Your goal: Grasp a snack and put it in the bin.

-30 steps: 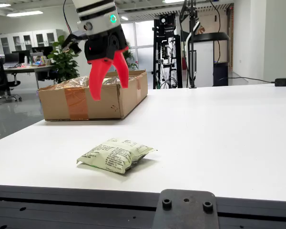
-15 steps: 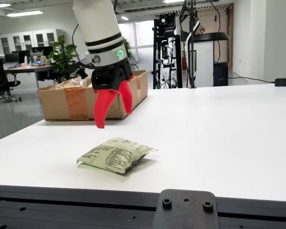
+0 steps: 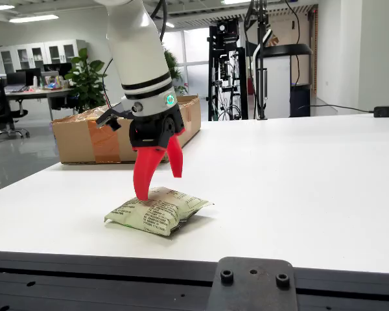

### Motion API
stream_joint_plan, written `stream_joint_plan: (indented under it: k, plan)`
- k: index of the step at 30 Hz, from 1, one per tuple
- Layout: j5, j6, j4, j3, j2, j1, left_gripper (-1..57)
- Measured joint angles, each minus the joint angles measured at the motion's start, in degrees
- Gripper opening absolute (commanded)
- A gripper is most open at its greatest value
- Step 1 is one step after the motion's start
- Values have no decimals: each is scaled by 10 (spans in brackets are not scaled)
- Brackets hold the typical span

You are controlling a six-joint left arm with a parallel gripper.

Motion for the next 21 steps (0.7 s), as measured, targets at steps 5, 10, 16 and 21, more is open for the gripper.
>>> stream_joint_plan:
  k: [5, 10, 16, 21]
  plan:
    - [-3, -6, -1, -1, 14, -7, 533]
    - [-4, -8, -1, -2, 28, -14, 534]
    - [-8, -9, -2, -2, 46, -21, 527]
    - [-13, -9, -2, -2, 52, -21, 454]
